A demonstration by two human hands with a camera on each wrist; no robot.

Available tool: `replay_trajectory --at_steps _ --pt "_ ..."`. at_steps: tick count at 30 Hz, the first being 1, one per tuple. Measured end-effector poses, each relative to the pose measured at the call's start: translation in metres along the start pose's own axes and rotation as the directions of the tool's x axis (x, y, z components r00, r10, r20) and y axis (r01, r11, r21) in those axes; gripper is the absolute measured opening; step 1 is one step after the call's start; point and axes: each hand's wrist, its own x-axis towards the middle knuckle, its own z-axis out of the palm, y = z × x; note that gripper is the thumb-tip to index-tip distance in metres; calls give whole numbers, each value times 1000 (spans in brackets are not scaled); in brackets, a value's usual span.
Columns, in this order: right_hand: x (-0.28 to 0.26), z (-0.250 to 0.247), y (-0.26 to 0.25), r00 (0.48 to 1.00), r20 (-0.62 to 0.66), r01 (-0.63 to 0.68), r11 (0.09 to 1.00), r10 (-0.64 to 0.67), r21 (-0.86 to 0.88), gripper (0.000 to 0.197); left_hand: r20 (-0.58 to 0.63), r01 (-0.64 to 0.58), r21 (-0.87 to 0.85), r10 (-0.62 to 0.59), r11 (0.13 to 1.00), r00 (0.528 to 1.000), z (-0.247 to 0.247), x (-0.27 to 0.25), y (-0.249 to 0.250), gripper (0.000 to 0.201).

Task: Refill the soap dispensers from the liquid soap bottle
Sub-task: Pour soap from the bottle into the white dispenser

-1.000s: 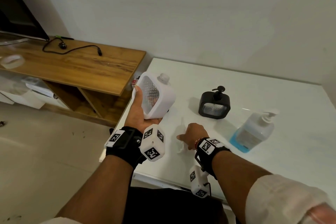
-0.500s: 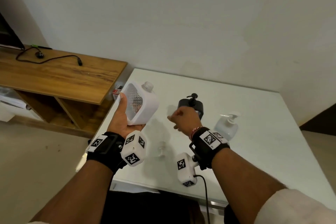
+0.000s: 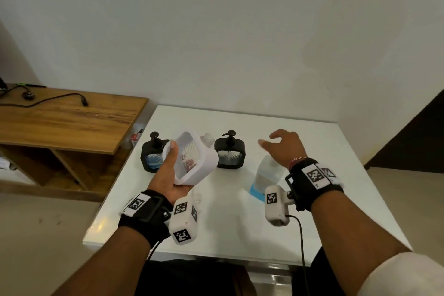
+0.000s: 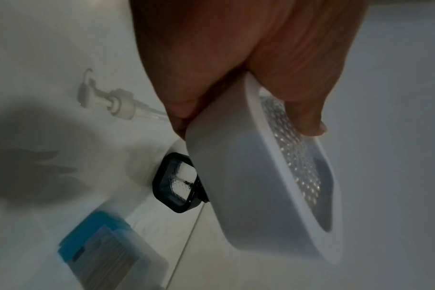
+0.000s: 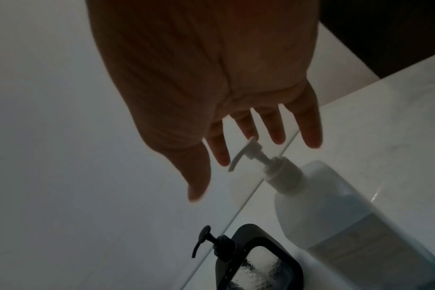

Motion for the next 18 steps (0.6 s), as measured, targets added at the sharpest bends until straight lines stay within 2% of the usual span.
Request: replay_trajectory --at_steps 2,3,7,9,18 --pt "0 -4 7 985 170 -27 999 22 31 55 -2 8 22 -8 1000 1000 3 -4 -3 43" --pt "-1 -5 8 978 210 -9 1000 7 7 53 -1 4 25 -4 1000 1000 3 -5 -4 43" --pt "-4 -5 9 985 159 100 970 -65 -224 27 -22 8 68 -7 998 1000 4 -14 -9 41" --pt "-7 -6 7 986 145 122 952 -83 -281 26 -32 16 97 -13 995 999 5 -17 -9 40" --pt "-36 11 -25 951 280 229 908 -132 -352 25 -46 32 166 -25 986 999 0 -25 -14 38"
